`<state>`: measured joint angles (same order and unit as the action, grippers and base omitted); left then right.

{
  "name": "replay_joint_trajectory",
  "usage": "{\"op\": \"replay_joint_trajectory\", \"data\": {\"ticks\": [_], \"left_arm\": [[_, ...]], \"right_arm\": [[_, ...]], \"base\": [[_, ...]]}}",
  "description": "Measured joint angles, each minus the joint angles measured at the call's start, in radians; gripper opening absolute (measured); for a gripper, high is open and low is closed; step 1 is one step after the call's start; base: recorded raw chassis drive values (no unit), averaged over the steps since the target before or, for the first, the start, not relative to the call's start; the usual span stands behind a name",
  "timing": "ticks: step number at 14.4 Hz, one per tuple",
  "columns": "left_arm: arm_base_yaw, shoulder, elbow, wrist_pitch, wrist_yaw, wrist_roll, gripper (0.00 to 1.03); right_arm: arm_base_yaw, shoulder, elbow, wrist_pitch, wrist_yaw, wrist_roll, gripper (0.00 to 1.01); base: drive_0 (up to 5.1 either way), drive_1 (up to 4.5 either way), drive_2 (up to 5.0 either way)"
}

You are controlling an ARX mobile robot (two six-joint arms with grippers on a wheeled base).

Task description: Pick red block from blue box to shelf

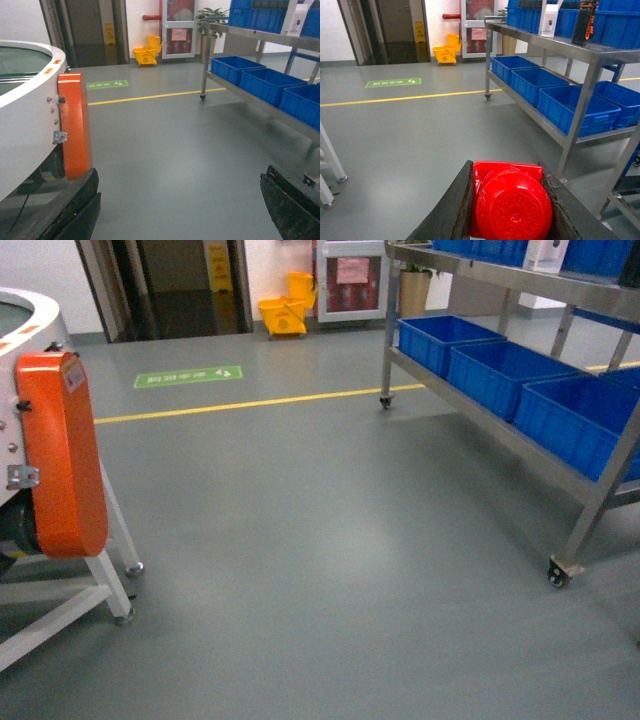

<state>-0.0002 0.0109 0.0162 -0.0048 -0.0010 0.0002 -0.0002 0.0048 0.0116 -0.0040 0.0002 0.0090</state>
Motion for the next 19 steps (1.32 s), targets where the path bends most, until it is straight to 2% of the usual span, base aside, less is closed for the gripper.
{"op": "replay_joint_trajectory", "data": {"ticks": [19], "left_arm": [[0.0, 0.0, 0.0, 0.0, 0.0, 0.0, 0.98]], "right_arm": [[0.0, 0.0, 0.0, 0.0, 0.0, 0.0, 0.28]], "base": [[-1.5, -1.55, -1.5]]}}
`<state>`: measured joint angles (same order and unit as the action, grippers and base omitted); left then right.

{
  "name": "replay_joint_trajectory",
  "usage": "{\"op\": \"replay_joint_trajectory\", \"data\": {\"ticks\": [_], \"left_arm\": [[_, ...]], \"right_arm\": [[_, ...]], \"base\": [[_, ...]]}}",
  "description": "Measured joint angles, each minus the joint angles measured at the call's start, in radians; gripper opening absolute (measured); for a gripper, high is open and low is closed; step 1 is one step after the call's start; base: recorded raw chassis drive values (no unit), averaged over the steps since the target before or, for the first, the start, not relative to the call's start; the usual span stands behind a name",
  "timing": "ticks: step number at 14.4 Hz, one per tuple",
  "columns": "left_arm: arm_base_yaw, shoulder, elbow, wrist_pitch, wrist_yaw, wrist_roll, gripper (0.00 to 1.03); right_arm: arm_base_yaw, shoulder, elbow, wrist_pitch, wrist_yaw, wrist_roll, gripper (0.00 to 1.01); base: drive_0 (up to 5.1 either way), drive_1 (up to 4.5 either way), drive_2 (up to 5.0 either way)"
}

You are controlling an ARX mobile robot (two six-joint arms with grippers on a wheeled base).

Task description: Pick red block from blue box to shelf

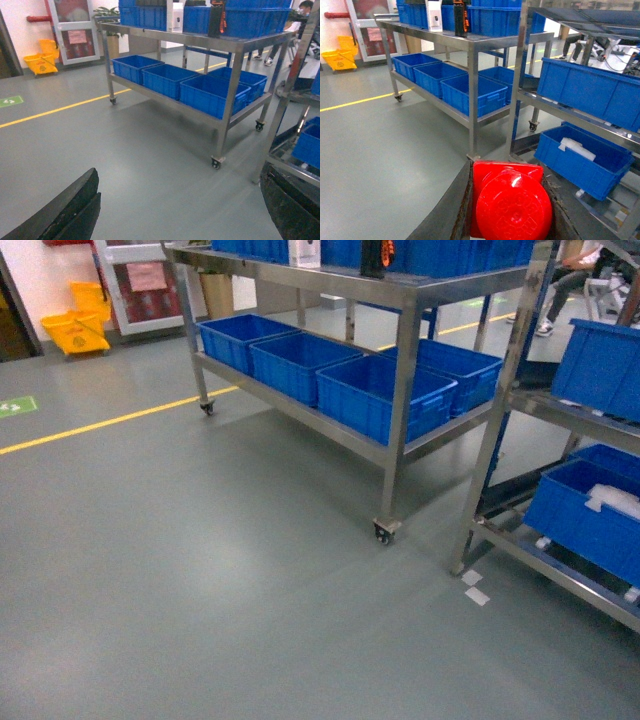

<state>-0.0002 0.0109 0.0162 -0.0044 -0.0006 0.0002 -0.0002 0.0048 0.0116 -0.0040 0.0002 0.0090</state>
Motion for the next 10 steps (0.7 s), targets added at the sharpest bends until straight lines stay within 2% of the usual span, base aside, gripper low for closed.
{"op": "replay_joint_trajectory", "data": {"ticks": [10], "left_arm": [[0.0, 0.0, 0.0, 0.0, 0.0, 0.0, 0.98]], "right_arm": [[0.0, 0.0, 0.0, 0.0, 0.0, 0.0, 0.28]], "base": [[-1.5, -1.52, -1.5]]}}
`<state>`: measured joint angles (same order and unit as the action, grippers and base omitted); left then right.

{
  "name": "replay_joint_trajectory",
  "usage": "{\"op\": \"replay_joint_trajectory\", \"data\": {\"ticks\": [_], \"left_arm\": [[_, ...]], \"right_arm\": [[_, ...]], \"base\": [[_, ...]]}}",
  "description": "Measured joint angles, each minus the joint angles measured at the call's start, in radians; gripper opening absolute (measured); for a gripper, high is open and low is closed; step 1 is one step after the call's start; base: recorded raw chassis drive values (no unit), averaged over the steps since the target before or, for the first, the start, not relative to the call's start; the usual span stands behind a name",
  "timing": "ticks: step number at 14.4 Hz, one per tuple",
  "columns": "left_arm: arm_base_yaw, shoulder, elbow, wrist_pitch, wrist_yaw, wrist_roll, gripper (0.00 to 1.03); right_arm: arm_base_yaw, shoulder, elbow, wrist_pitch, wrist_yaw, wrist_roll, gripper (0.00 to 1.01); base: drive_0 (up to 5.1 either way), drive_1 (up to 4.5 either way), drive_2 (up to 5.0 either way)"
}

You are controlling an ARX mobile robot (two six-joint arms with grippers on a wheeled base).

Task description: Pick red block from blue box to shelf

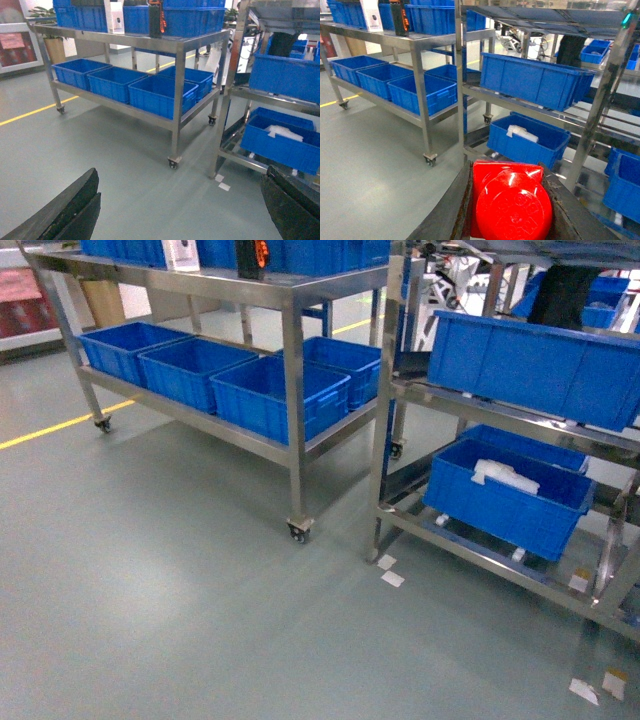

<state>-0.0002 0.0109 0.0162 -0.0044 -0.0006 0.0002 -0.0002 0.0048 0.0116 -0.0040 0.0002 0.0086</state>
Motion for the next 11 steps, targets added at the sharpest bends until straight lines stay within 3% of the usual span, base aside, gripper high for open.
{"op": "replay_joint_trajectory", "data": {"ticks": [11], "left_arm": [[0.0, 0.0, 0.0, 0.0, 0.0, 0.0, 0.98]], "right_arm": [[0.0, 0.0, 0.0, 0.0, 0.0, 0.0, 0.28]], "base": [[-1.6, -1.55, -1.6]]}}
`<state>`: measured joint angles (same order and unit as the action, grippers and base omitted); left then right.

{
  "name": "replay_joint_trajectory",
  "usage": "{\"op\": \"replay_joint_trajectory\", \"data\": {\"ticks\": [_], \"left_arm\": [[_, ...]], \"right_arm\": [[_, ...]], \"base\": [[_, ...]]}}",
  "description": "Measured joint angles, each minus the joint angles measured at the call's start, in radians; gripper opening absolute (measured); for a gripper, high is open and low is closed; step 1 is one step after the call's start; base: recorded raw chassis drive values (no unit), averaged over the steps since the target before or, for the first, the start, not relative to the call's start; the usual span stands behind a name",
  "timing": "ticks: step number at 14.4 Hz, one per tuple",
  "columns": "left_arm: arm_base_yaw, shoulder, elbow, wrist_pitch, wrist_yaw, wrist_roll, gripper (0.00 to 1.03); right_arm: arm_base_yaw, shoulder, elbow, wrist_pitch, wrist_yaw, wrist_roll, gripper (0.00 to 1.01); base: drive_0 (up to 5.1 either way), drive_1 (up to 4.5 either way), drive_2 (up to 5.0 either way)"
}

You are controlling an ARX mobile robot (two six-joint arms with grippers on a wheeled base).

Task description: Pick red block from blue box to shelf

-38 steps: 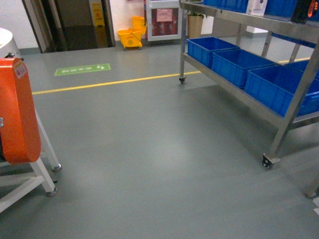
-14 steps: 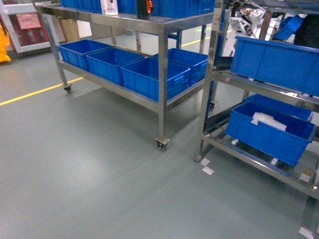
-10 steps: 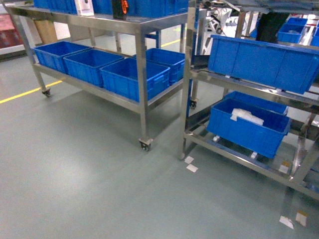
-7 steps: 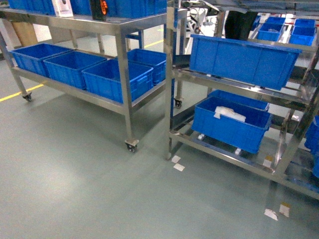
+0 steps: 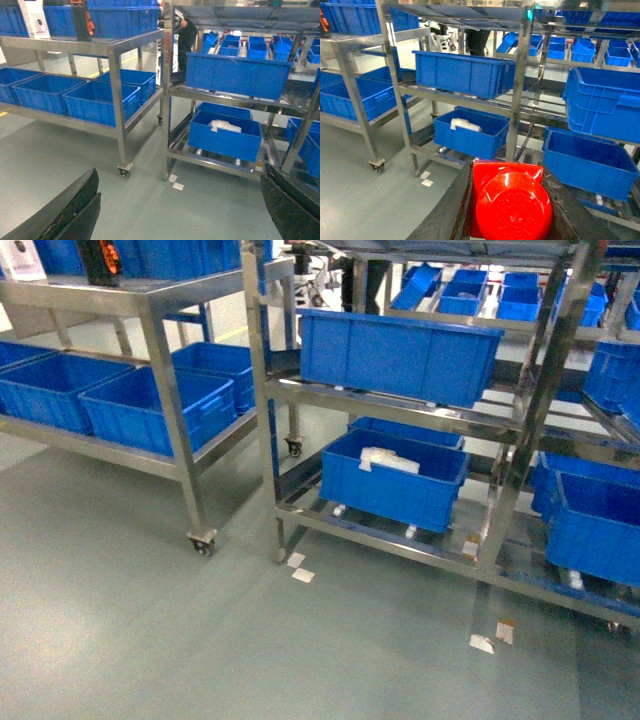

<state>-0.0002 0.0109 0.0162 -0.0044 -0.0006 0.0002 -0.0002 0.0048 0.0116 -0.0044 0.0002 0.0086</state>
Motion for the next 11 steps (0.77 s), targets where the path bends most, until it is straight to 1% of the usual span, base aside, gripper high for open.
{"op": "replay_joint_trajectory", "data": {"ticks": [11], "left_arm": [[0.0, 0.0, 0.0, 0.0, 0.0, 0.0, 0.98]], "right_arm": [[0.0, 0.0, 0.0, 0.0, 0.0, 0.0, 0.28]], "base": [[-1.5, -1.52, -1.5]]}}
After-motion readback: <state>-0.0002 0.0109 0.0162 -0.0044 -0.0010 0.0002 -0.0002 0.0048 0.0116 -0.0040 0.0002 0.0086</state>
